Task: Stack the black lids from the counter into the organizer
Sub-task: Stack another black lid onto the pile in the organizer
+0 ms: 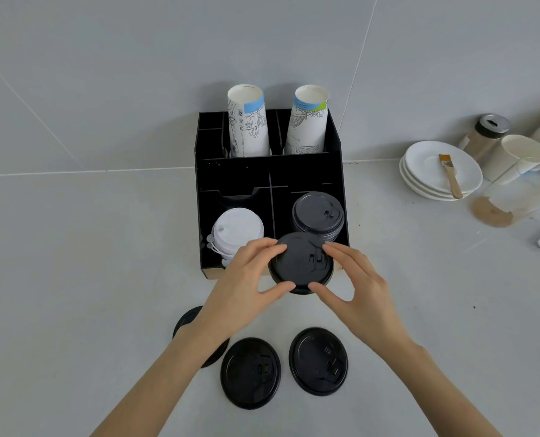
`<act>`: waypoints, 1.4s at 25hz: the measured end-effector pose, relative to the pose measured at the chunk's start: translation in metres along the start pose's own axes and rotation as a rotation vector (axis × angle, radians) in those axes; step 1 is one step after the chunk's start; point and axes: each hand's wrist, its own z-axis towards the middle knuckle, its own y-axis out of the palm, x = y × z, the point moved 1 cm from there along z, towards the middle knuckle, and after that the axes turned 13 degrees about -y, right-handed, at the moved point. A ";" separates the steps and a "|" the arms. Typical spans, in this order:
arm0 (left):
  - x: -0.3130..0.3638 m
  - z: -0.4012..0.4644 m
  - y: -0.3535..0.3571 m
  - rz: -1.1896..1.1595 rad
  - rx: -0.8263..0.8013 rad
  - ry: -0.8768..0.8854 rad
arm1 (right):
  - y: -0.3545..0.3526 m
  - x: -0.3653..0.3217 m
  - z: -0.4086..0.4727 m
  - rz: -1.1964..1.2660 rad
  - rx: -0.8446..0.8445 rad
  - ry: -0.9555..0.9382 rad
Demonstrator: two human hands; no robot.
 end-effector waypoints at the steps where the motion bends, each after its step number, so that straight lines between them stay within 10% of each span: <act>1: 0.004 0.005 -0.002 -0.012 0.015 0.002 | -0.003 0.000 0.005 0.001 0.019 0.006; 35: 0.011 0.105 0.028 0.094 -0.016 -0.042 | 0.014 0.066 0.062 -0.103 0.081 0.186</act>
